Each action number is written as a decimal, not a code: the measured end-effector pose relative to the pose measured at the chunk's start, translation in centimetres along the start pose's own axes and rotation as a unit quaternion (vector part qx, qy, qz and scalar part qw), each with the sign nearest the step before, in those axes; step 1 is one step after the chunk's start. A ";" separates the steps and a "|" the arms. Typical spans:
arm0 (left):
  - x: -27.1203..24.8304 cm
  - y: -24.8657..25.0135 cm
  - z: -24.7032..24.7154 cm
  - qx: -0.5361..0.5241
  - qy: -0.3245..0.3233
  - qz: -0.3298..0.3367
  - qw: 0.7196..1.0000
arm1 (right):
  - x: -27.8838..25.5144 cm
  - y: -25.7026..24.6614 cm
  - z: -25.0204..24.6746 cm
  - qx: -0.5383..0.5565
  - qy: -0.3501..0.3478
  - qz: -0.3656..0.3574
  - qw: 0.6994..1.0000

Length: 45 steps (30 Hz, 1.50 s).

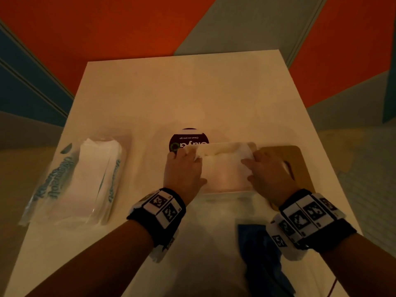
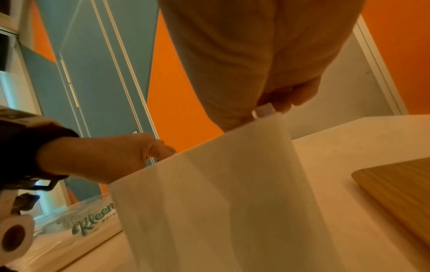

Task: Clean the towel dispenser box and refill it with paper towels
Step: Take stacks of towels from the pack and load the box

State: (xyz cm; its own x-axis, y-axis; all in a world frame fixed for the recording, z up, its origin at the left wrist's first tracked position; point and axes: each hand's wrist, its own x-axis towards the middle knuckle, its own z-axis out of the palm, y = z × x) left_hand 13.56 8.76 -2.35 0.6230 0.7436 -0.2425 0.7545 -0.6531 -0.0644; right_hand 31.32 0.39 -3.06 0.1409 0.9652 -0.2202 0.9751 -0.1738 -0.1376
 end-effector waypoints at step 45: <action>-2.8 -13.5 -1.1 -0.425 0.144 -0.187 0.874 | 2.5 -7.4 -5.8 0.014 -0.071 -0.218 0.973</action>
State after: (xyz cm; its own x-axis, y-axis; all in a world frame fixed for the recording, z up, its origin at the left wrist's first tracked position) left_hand 1.83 15.69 0.23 0.2344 0.9673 -0.0968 0.7212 -0.1062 0.6845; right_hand 25.49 5.26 3.03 -0.3115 0.9121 -0.2665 0.9319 0.2384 -0.2735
